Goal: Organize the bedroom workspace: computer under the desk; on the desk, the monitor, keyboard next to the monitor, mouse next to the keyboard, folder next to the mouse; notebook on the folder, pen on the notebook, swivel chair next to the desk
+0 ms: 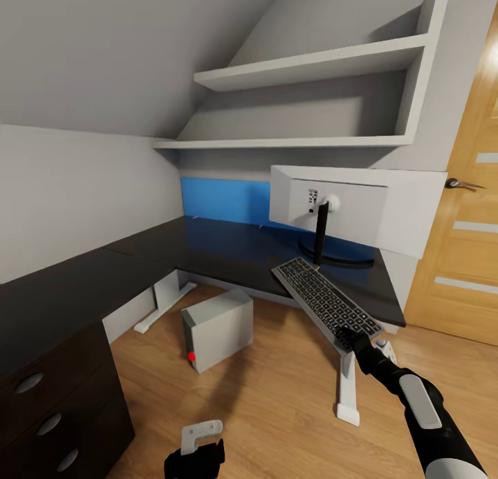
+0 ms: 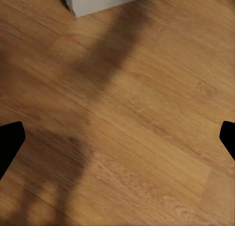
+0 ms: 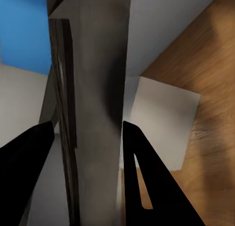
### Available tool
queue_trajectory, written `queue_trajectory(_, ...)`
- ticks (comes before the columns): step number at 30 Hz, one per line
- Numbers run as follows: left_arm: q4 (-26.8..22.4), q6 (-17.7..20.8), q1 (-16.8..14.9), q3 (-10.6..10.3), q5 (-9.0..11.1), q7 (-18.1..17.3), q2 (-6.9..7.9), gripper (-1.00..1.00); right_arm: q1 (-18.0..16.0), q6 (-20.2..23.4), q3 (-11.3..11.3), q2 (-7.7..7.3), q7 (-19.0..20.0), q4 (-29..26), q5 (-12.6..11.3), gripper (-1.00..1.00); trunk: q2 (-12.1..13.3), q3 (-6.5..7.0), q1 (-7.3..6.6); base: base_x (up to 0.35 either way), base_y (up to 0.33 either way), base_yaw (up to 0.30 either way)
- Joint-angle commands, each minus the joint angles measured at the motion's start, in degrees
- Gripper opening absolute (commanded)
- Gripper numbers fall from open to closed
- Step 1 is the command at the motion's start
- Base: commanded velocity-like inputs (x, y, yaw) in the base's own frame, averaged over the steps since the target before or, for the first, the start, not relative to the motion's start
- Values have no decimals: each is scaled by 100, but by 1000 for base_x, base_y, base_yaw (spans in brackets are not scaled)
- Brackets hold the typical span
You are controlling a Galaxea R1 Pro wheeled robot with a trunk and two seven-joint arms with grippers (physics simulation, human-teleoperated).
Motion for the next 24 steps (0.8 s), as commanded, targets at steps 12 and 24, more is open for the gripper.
queue_trajectory(12, 28, 23, -5, -36, 44, 38, -3, 100, -2, 72, 707, 209, 11, -260, 13, -100, 480, 233, -265, 0, 0, 172)
queue_trajectory(24, 1913, -1226, -6, -7, 20, 15, 3, 100, -3, 59, 1259, 366, 11, -261, 20, -100, 961, 485, -528, 0, 0, 259)
